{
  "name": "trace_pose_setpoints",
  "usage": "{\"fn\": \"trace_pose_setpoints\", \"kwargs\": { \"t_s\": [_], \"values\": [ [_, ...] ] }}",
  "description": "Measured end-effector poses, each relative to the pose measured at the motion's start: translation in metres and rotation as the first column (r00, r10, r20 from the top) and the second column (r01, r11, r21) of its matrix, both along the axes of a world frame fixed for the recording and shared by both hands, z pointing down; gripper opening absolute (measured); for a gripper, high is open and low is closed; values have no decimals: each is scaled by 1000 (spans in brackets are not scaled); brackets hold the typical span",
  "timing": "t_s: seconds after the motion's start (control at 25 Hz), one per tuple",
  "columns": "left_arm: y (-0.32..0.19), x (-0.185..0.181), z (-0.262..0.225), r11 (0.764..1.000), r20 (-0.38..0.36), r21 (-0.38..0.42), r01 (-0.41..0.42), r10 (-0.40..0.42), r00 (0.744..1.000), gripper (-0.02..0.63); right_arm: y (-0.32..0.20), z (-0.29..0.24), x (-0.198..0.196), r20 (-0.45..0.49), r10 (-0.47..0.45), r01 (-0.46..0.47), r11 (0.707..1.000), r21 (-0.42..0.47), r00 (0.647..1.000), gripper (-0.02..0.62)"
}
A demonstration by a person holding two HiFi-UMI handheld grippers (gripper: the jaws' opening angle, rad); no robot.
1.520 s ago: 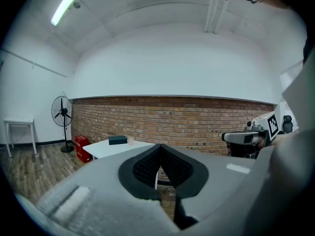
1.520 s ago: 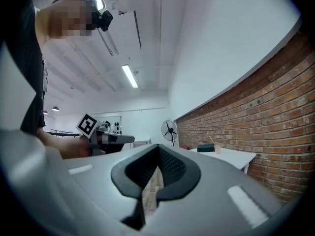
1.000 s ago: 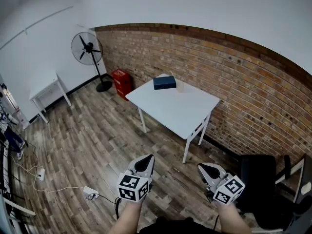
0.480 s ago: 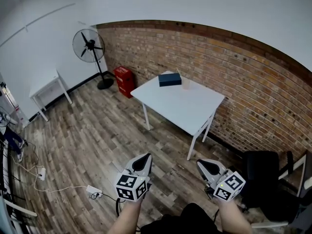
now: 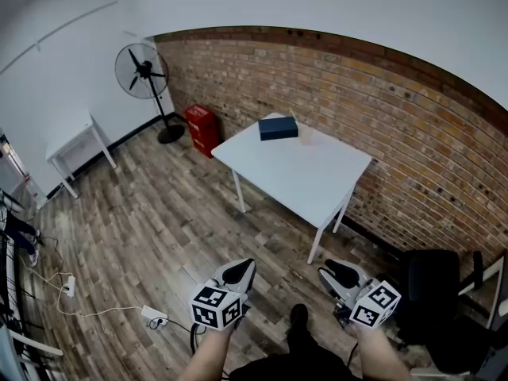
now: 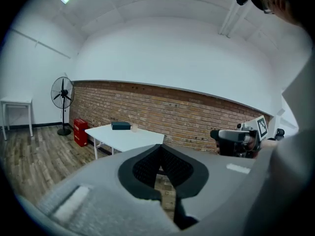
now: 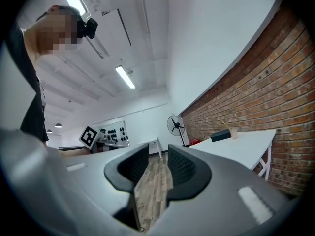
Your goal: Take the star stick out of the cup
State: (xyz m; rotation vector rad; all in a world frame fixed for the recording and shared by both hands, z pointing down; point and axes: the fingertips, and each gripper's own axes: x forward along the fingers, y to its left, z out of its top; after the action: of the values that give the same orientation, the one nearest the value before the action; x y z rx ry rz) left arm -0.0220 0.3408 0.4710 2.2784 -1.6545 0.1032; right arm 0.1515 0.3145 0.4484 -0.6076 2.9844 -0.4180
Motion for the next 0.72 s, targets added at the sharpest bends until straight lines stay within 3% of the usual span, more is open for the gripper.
{"fn": "trace_pose_setpoints", "kwargs": {
  "t_s": [0.16, 0.44, 0.72],
  "values": [
    [-36, -10, -2, 999, -24, 26, -23, 23, 999, 6, -46, 7, -18, 16, -40, 40, 999, -18, 999, 120],
    [-117, -48, -6, 999, 18, 32, 42, -43, 999, 6, -139, 8, -55, 29, -105, 106, 994, -35, 994, 115],
    [-188, -60, -13, 994, 38, 65, 91, -94, 995, 6, -200, 15, -69, 21, -170, 172, 982, -80, 985, 95]
  ]
}}
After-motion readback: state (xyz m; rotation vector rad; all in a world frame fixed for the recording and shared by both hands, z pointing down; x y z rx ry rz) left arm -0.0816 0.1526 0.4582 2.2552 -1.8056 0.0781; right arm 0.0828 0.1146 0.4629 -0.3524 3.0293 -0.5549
